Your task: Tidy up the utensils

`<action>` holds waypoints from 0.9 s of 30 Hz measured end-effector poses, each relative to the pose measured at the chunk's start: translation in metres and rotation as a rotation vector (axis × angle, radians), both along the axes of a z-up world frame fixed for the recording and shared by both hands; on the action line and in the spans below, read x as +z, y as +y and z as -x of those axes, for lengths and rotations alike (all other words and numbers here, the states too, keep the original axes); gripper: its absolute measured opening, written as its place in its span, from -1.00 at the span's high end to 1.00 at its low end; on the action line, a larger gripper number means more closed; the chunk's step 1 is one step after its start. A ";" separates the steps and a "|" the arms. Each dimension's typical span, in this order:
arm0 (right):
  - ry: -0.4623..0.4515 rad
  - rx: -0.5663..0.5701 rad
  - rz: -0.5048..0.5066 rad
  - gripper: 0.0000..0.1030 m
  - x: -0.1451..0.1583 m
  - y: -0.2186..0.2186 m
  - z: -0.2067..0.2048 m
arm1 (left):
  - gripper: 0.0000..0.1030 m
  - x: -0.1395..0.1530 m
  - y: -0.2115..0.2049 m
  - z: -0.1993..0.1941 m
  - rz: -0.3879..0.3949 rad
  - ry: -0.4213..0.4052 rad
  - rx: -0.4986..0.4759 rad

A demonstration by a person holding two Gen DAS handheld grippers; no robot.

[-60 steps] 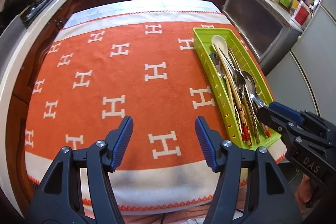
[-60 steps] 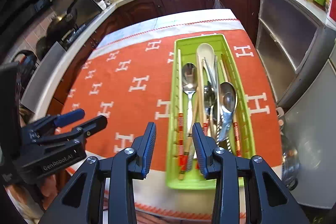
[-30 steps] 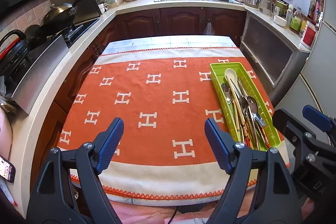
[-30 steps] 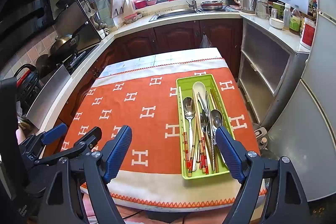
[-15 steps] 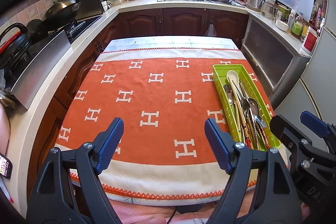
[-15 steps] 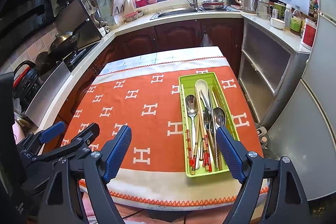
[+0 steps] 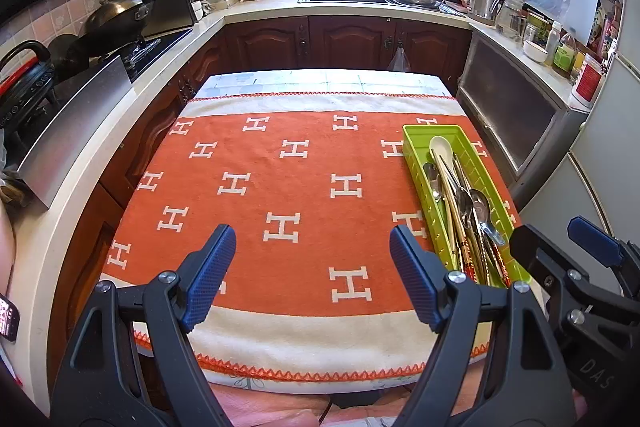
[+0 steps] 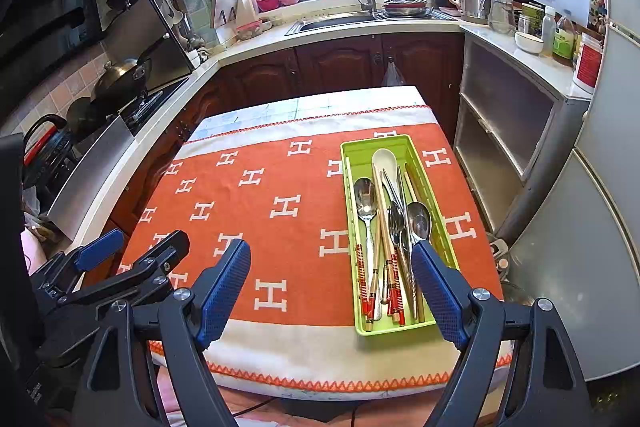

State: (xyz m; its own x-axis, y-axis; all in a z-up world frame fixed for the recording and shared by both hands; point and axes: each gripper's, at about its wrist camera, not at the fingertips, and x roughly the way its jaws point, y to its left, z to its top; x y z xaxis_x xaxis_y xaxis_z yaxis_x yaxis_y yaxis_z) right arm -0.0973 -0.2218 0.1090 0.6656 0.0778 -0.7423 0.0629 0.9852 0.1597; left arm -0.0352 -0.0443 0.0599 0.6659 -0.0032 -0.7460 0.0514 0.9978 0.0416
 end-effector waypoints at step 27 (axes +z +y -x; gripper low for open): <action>0.008 -0.002 0.001 -0.62 -0.005 -0.001 -0.001 | -0.50 -0.001 -0.003 -0.002 0.005 0.004 0.002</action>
